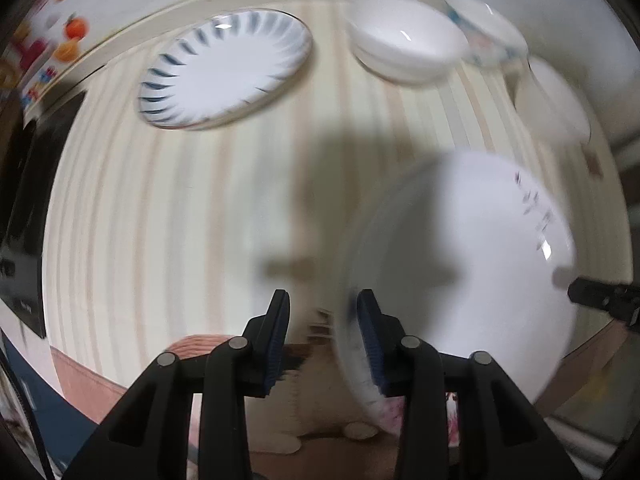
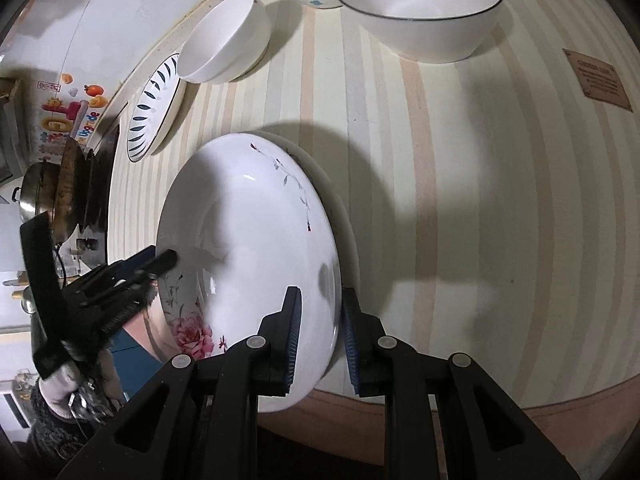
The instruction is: Organize plates and bowls
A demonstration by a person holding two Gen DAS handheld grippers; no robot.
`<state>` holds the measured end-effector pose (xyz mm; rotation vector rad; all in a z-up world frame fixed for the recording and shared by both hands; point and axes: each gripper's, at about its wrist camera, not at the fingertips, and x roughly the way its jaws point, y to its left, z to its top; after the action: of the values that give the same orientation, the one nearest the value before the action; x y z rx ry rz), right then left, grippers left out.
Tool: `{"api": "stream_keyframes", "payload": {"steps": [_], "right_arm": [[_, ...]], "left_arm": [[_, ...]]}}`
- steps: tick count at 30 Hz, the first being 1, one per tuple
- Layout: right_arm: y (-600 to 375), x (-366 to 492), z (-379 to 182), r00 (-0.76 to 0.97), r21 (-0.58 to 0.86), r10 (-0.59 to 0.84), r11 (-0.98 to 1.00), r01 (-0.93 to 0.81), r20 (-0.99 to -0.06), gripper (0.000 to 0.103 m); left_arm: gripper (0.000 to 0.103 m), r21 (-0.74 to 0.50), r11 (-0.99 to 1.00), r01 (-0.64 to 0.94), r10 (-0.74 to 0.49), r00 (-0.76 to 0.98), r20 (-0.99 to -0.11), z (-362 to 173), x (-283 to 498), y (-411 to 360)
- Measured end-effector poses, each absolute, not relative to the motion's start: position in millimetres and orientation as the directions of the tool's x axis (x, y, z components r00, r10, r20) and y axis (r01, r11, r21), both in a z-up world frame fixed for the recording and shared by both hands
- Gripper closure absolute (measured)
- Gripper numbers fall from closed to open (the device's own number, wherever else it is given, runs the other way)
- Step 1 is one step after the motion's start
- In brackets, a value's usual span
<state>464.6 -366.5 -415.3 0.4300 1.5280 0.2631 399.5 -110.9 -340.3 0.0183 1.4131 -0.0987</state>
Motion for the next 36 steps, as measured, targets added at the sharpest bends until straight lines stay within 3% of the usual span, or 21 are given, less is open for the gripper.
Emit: {"api": "stream_keyframes", "payload": {"steps": [6,11,17,25,27,29,36], "right_arm": [[-371.5,481.3,-370.9,0.122,0.453,0.438,0.881,0.14,-0.89,0.078],[-314.3,528.6,-349.8,0.202,0.556,0.529,0.823,0.117,-0.824,0.051],[-229.2,595.6,-375.5,0.224,0.568,0.535,0.814,0.121,-0.815,0.051],[-170.7,643.4,-433.3,0.2,0.514,0.48,0.839,0.181,-0.854,0.051],[-160.0,648.4,-441.4,0.203,0.493,0.459,0.851,0.179,-0.865,0.056],[-149.3,652.5,-448.1,0.2,0.469,0.436,0.868,0.164,-0.877,0.079],[-131.8,656.2,-449.5,0.228,0.403,0.368,0.905,0.134,-0.902,0.082]], "left_arm": [[0.068,-0.11,0.993,-0.031,-0.099,0.244,-0.965,-293.3,442.6,-49.9],[0.067,-0.102,0.993,-0.063,-0.08,0.281,-0.956,-286.8,517.3,0.8],[0.067,-0.067,0.996,-0.059,-0.051,0.231,-0.971,-324.2,598.3,43.3],[0.065,-0.085,0.996,0.03,-0.088,0.142,-0.986,-383.7,643.7,47.2],[0.067,-0.122,0.991,0.06,-0.13,0.149,-0.98,-384.7,645.6,42.5],[0.07,-0.108,0.991,0.085,-0.12,0.161,-0.98,-382.8,643.6,37.0],[0.072,-0.103,0.991,0.089,-0.119,0.2,-0.972,-368.9,617.1,36.9]]}}
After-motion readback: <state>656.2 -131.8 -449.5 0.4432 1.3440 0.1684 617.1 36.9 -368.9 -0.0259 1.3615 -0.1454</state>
